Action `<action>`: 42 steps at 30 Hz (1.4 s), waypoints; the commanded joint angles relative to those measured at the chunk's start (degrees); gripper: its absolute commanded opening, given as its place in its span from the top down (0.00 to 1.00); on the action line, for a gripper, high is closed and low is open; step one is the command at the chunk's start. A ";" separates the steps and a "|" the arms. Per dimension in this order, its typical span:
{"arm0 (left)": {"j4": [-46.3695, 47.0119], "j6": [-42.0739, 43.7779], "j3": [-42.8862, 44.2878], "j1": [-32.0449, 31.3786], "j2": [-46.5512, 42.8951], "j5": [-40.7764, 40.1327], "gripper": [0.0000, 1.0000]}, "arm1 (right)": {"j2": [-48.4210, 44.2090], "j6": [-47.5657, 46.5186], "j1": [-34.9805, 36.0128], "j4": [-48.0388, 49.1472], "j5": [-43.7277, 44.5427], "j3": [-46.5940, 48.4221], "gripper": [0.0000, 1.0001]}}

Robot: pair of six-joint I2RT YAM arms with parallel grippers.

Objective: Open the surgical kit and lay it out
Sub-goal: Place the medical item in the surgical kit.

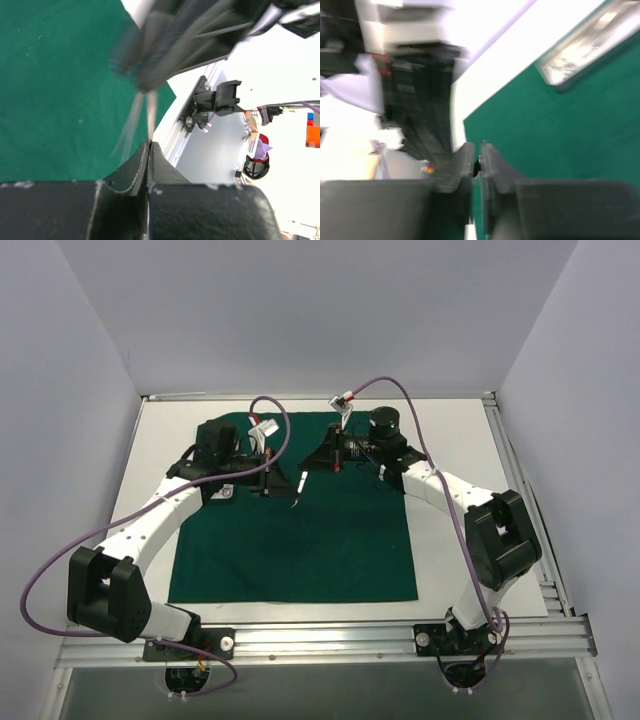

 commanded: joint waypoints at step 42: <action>57.37 -20.52 -19.56 -6.60 -19.01 -13.30 0.05 | -30.87 13.88 6.91 15.30 34.86 -15.64 1.00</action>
